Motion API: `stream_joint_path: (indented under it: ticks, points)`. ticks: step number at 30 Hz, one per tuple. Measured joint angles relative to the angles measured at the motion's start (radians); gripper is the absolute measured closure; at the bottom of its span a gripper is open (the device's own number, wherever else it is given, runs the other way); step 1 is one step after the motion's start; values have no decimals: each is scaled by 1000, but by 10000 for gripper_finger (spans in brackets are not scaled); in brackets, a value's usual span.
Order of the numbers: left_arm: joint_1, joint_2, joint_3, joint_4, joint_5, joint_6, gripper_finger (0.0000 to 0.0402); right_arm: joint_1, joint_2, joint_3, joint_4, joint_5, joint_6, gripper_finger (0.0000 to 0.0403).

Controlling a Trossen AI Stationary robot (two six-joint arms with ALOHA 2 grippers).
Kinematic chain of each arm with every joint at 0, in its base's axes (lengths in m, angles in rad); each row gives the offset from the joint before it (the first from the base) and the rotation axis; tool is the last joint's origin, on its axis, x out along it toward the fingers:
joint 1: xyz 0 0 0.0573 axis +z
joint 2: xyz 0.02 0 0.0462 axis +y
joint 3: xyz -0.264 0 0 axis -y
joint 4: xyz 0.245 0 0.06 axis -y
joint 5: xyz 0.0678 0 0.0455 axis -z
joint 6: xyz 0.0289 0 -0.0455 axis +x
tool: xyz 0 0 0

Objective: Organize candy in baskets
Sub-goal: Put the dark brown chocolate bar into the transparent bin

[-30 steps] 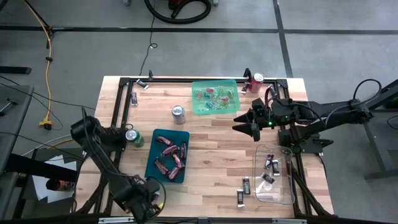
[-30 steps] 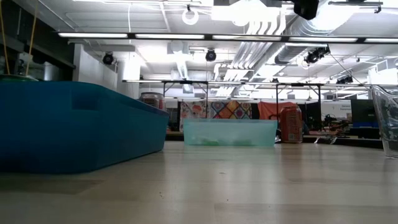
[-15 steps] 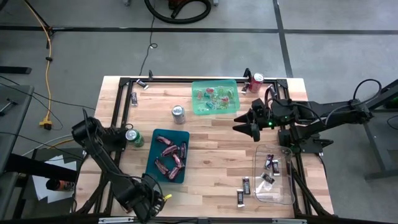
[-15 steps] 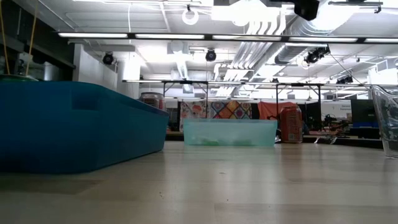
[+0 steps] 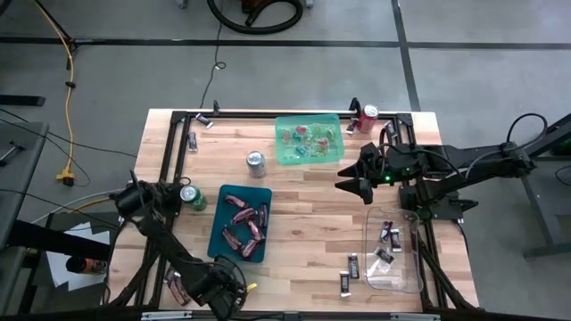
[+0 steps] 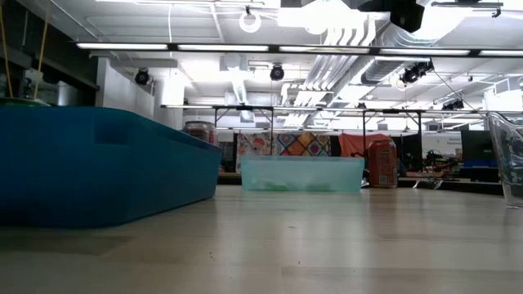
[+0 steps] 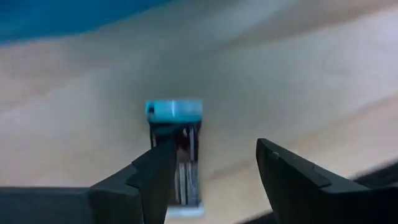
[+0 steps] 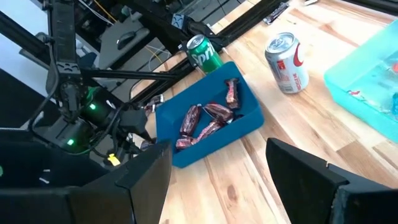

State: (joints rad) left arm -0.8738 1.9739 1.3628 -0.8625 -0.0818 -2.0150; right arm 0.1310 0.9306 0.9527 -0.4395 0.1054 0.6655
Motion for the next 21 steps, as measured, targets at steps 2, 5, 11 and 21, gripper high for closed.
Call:
stream_joint_path:
  ticks: [2,5,11,21]
  points:
    - [13,13,0,-17,19,0,192,0,0,0,-1,0,-11,146]
    - [26,23,0,-66,58,0,192,0,0,0,-9,0,-12,146]
    - [29,4,-1,-117,126,-19,192,0,0,0,-29,0,-12,146]
    - [-30,-12,-3,-194,144,-120,192,0,0,0,-53,0,-19,146]
